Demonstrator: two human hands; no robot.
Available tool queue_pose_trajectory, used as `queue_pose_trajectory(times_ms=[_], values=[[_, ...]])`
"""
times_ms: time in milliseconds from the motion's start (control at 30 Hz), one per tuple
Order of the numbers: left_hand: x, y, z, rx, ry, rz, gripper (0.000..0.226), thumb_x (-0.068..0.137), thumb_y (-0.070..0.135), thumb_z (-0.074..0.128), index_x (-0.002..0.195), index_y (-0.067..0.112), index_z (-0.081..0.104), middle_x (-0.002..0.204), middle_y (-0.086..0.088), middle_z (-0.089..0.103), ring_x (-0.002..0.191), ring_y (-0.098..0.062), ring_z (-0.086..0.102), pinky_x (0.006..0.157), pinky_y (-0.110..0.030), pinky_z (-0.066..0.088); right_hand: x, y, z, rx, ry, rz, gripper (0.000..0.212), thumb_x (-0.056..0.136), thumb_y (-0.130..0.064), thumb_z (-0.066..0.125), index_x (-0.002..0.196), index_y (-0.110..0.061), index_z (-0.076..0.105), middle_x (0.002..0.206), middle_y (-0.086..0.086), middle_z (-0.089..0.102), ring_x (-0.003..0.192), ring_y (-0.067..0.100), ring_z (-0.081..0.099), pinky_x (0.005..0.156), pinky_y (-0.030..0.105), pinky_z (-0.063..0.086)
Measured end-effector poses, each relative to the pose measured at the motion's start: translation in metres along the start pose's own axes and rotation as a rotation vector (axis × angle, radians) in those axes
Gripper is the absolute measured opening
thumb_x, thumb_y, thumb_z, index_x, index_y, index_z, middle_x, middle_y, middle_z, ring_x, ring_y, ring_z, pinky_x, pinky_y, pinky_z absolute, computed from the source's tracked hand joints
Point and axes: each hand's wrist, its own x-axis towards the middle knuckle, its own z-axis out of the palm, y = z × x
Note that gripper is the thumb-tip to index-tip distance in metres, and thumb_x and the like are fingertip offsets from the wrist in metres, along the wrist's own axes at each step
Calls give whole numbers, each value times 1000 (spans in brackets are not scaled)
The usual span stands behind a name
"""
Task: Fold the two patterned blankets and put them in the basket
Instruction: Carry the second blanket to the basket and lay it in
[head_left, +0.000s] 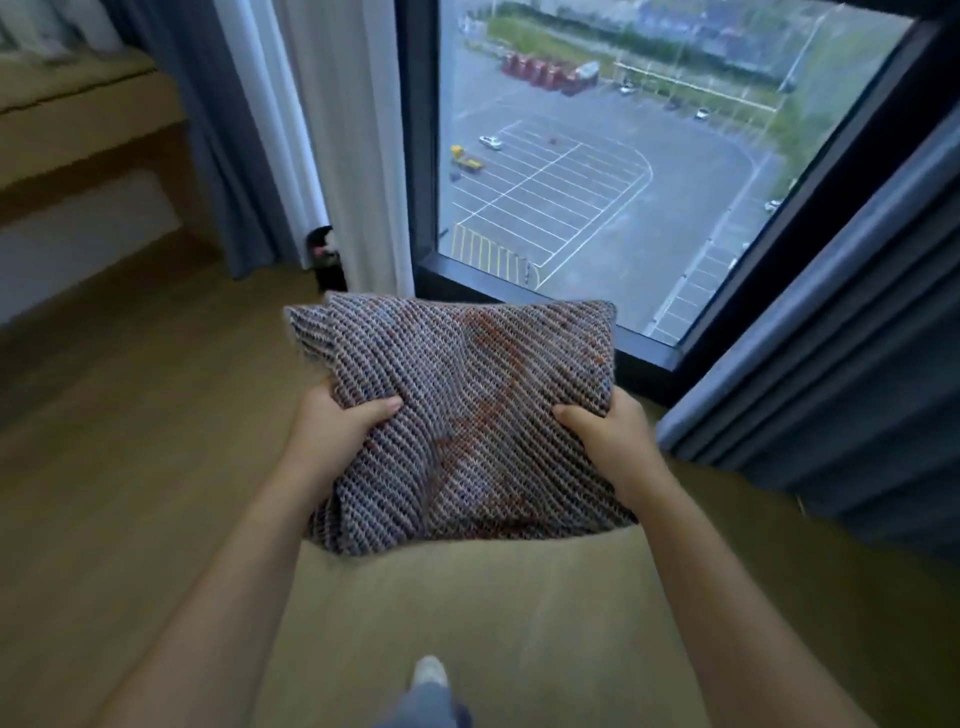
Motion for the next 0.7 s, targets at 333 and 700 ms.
queue_pose_trajectory(times_ms=[333,700], values=[[211,20,147,83,-236,-81,37,74,15,75,107,20,60,96,5,66,86,-13,63,78,-29,48,200,56,-66,24,182,177,23,80,-24,65,100,-31,56,95,-16,63,91,11,60,83,37,48],[392,-69,305,354,-354,-395,31,78,10,71,101,23,56,112,-6,66,101,-21,60,96,-36,44,401,192,-100,-18,113,619,23,83,-14,65,104,-21,57,94,-4,62,89,17,56,81,30,41]])
